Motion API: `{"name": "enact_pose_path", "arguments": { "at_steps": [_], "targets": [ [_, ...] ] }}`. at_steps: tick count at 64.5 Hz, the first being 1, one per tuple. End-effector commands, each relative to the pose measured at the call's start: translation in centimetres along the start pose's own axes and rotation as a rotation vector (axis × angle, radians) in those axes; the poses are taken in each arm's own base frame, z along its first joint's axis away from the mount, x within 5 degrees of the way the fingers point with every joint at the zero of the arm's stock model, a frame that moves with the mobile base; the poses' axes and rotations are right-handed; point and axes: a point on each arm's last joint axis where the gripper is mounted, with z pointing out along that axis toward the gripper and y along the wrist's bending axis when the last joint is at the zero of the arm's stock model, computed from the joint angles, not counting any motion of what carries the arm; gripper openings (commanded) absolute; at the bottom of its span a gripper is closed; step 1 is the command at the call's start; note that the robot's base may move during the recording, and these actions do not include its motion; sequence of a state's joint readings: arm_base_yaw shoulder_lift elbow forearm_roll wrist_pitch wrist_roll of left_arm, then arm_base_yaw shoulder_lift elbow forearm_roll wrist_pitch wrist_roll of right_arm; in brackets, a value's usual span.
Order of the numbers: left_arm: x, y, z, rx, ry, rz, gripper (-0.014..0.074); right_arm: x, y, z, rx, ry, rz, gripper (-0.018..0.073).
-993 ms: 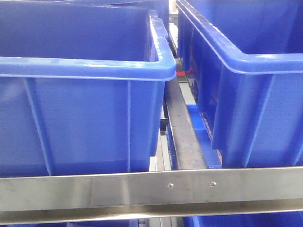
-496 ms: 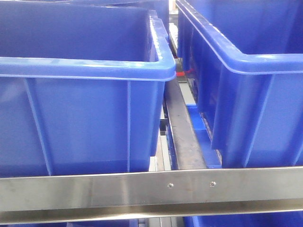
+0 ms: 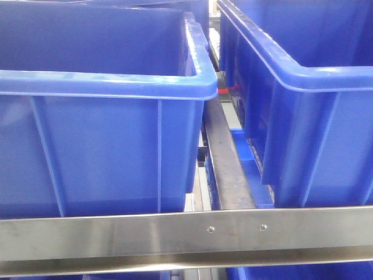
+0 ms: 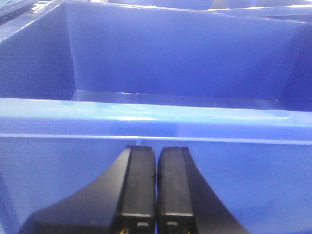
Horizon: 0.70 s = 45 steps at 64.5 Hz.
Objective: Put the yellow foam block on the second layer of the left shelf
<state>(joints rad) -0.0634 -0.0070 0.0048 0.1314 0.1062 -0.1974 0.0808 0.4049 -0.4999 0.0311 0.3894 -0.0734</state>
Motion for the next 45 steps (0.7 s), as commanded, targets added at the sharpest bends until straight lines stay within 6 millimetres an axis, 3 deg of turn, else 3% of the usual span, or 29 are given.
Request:
{"name": "enact_pose_path", "arguments": {
  "at_steps": [1, 8, 15, 32, 45],
  "targets": [
    [0.1, -0.1, 0.0, 0.014, -0.068, -0.011, 0.0136, -1.3, -0.1, 0.0, 0.016, -0.135, 0.005, 0.0058],
    [0.1, -0.1, 0.0, 0.014, -0.068, -0.011, 0.0136, -0.4, -0.2, 0.0, 0.025, -0.226, 0.034, 0.0058],
    [0.1, -0.1, 0.0, 0.014, -0.068, -0.011, 0.0136, 2.0, -0.1, 0.1, 0.026, -0.305, 0.023, 0.0058],
    [0.1, -0.1, 0.0, 0.014, -0.068, -0.011, 0.0136, 8.6, 0.1, -1.2, 0.058, -0.267, 0.026, 0.0058],
    [0.1, -0.1, 0.0, 0.014, -0.068, -0.011, 0.0136, 11.2, 0.2, -1.0, 0.050, -0.305, 0.083, 0.0058]
  ]
}}
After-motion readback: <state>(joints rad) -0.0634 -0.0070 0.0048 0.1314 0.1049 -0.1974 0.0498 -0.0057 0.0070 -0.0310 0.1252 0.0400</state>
